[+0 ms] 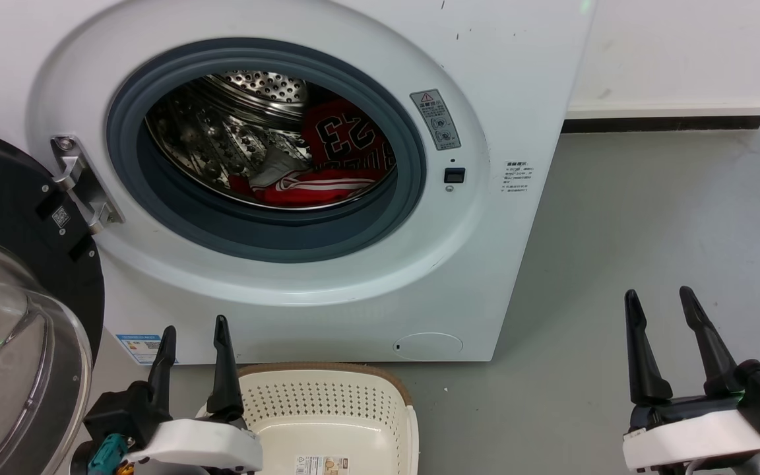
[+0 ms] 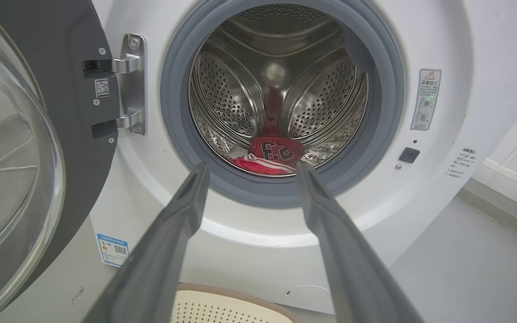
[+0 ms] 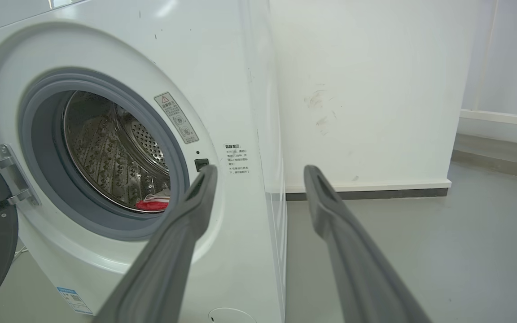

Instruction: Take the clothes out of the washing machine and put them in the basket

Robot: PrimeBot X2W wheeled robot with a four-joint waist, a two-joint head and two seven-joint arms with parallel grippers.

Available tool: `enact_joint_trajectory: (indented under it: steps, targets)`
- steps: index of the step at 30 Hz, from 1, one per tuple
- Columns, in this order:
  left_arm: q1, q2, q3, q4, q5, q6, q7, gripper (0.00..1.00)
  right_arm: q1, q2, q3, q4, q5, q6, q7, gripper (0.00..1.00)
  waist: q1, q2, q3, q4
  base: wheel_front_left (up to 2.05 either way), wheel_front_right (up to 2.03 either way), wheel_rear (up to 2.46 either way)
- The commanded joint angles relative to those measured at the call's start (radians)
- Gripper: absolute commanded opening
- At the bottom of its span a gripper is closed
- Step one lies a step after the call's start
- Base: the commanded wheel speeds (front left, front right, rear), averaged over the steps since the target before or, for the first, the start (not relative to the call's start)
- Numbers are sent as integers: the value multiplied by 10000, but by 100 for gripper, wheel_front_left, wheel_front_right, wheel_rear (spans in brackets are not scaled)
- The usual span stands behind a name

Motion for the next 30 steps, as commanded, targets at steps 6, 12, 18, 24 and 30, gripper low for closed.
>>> enact_joint_trajectory:
  steps: [6, 12, 18, 24, 30]
  targets:
    - [136, 35, -39, -160, 618, 85, -175, 100, 124, -11, 98, -271, -602, -3, -191, 100, -1, -1, -23, 9, 0, 0, 0]
    - [251, 31, -56, -176, 1072, 117, -305, 100, 270, -10, 178, -409, -986, -3, -328, 100, -1, -1, -56, 5, 0, 0, 0]
    - [384, 26, -50, -180, 1488, 141, -422, 100, 358, -9, 241, -525, -1387, -4, -424, 100, -1, -1, -76, -6, 0, 0, 0]
    - [486, 23, -48, -204, 1893, 176, -534, 100, 504, -7, 218, -540, -1608, -4, -547, 100, -1, -1, -90, -10, 0, 0, 0]
    - [571, 22, -94, -251, 2311, 239, -644, 100, 595, -6, 231, -533, -2038, -4, -653, 100, -1, -1, -80, -16, 0, 0, 0]
